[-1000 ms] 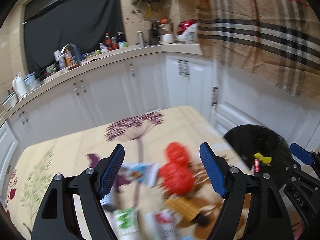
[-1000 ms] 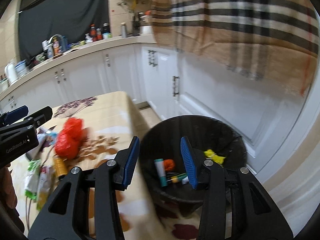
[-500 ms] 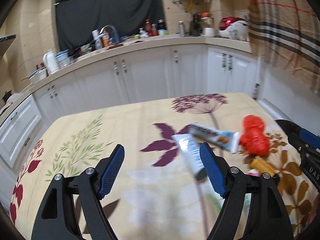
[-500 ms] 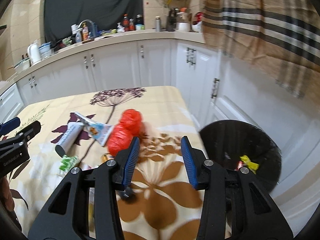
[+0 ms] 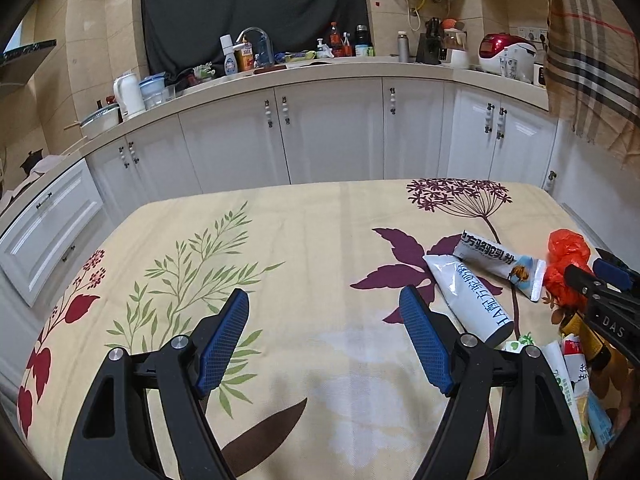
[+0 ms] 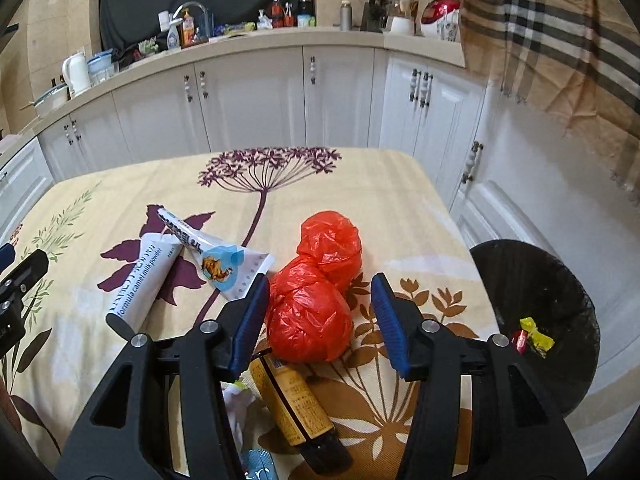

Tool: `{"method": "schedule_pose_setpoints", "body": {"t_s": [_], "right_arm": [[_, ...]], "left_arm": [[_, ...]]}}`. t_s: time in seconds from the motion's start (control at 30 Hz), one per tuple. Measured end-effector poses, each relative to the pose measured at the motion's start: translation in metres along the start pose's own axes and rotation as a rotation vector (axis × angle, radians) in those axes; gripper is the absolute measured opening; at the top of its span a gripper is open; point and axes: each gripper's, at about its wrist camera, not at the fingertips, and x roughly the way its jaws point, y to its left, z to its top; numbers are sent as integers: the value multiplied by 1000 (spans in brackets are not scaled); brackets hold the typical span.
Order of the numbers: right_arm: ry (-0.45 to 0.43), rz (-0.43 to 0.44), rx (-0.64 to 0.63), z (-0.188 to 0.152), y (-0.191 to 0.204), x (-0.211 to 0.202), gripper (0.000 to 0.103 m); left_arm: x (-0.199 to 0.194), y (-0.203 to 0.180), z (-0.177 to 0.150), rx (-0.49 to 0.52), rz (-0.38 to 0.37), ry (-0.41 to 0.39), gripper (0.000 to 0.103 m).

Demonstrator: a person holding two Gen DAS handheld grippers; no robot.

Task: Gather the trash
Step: 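Grasp the red plastic bags with the right gripper, then grasp the white tube with the left gripper while the right holds the red bags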

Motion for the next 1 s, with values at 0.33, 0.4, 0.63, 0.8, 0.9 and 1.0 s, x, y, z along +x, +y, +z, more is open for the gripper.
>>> {"method": "schedule_pose_setpoints", "body": {"t_s": [0.33, 0.4, 0.63, 0.8, 0.9, 1.0], "right_arm": [[13, 26, 18, 0, -9, -1, 34], [-2, 15, 22, 0, -14, -5, 34], [-35, -23, 54, -4, -39, -18, 34], [-46, -37, 67, -6, -51, -23, 34], [-47, -36, 73, -8, -55, -23, 34], [-47, -34, 80, -9, -58, -23, 34]], "left_arm": [[4, -24, 4, 15, -65, 13, 75], [3, -31, 6, 23, -79, 11, 75], [8, -64, 11, 74, -123, 17, 75], [25, -76, 7, 94, -153, 78, 75], [32, -77, 4, 97, -163, 107, 63], [37, -79, 2, 111, -172, 133, 41]]}}
